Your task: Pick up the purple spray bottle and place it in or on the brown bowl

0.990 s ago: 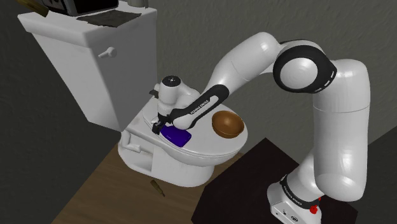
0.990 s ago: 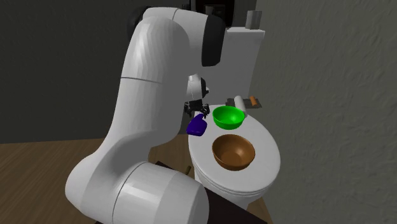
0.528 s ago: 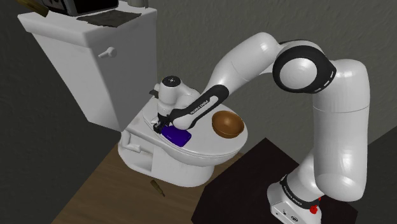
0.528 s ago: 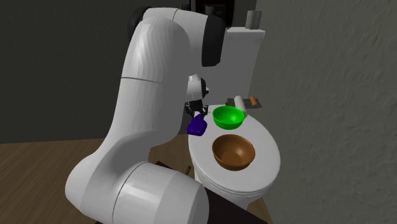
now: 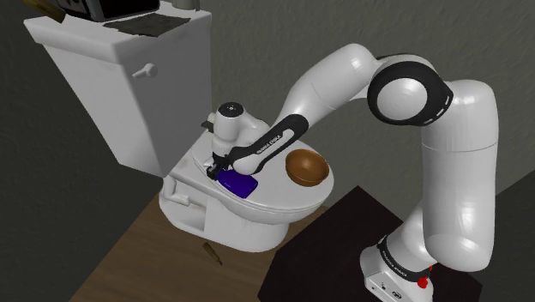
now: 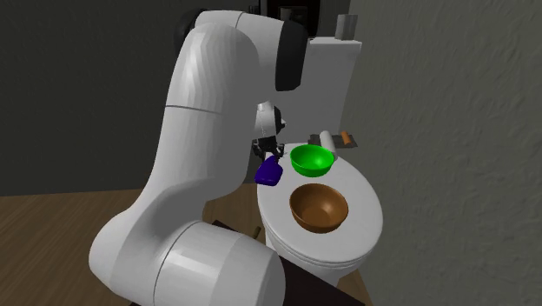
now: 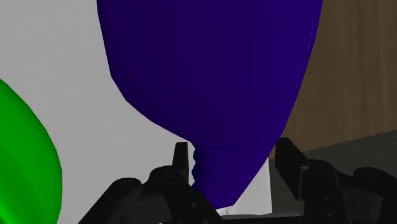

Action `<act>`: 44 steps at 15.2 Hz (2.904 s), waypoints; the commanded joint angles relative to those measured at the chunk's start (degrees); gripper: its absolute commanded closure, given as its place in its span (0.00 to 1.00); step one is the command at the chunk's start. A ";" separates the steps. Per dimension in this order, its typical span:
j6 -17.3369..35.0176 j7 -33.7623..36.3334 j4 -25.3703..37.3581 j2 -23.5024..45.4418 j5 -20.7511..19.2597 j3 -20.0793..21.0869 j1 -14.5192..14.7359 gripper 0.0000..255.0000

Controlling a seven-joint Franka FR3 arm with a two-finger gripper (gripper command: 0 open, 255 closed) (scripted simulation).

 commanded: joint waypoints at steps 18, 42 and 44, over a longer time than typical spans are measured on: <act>-9.11 -4.07 -0.54 -9.76 4.66 3.65 -2.59 1.00; -9.16 -21.64 -22.37 -33.72 16.53 3.25 -12.12 1.00; -8.44 -24.97 -25.88 -36.72 18.18 2.18 -13.18 1.00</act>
